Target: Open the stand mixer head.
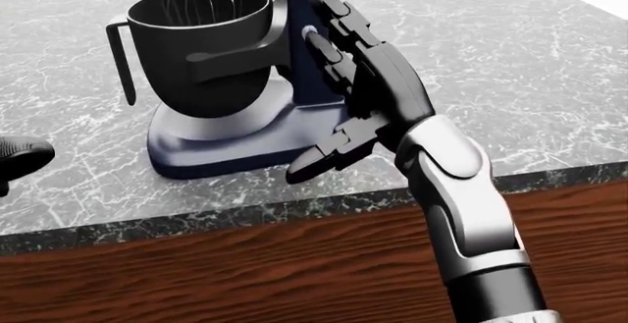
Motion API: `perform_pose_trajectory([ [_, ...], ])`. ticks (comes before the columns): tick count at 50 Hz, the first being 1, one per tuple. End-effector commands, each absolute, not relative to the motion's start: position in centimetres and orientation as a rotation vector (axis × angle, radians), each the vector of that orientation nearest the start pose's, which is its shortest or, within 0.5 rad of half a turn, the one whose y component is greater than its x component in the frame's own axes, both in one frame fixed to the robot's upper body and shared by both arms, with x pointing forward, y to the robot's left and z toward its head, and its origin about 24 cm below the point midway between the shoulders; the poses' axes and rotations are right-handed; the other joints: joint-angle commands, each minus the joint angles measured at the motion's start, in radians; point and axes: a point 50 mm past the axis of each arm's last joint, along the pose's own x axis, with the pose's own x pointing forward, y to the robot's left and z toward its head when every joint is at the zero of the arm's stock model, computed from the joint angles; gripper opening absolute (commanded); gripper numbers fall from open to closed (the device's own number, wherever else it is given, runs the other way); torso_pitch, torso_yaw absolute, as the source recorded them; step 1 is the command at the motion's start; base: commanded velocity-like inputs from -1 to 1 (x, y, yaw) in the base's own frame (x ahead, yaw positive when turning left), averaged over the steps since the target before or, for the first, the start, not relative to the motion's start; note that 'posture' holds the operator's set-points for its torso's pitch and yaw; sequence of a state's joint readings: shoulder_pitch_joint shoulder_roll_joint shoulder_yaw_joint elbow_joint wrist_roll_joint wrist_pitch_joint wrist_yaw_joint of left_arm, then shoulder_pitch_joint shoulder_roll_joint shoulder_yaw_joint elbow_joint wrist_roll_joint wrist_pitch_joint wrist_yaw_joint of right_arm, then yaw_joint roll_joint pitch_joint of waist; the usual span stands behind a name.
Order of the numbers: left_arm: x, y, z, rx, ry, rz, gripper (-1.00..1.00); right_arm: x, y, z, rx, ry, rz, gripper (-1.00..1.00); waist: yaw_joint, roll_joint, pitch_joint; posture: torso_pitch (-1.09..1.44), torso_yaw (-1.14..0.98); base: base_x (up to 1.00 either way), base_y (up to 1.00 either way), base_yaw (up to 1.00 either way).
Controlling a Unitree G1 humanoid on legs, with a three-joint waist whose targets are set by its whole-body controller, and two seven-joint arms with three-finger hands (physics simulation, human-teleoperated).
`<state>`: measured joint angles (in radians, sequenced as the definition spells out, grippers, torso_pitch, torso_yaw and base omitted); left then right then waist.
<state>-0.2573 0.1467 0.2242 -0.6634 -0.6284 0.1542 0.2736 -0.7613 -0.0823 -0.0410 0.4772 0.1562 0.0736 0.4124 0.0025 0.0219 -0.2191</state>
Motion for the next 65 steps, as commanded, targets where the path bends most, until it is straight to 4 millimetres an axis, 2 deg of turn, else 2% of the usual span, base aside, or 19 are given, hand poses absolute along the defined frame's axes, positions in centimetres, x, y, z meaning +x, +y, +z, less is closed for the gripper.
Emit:
perform_pose_trajectory([
  [1, 22.4, 19.2, 24.3, -0.488, -0.775, 0.04, 1.0, 37.2, -9.6, 18.3, 0.004, -0.298, 0.557, 1.0, 0.0, 0.003, -0.013, -0.27, 0.0, 0.0, 0.0, 0.0],
  [20, 22.5, 19.3, 24.6, -0.487, -0.779, 0.038, 1.0, 38.7, -9.6, 17.7, -0.004, -0.283, 0.558, 1.0, -0.001, 0.005, -0.012, -0.27, 0.0, 0.0, 0.0, 0.0],
  [52, 22.5, 19.5, 24.8, -0.485, -0.785, 0.049, 1.0, 40.2, -9.5, 18.4, -0.02, -0.287, 0.564, 1.0, -0.001, 0.009, -0.01, -0.27, 0.0, 0.0, 0.0, 0.0],
  [65, 22.5, 19.8, 24.9, -0.483, -0.79, 0.055, 1.0, 40.6, -9.4, 17.7, -0.022, -0.259, 0.57, 1.0, -0.002, 0.011, -0.009, -0.27, 0.0, 0.0, 0.0, 0.0],
])
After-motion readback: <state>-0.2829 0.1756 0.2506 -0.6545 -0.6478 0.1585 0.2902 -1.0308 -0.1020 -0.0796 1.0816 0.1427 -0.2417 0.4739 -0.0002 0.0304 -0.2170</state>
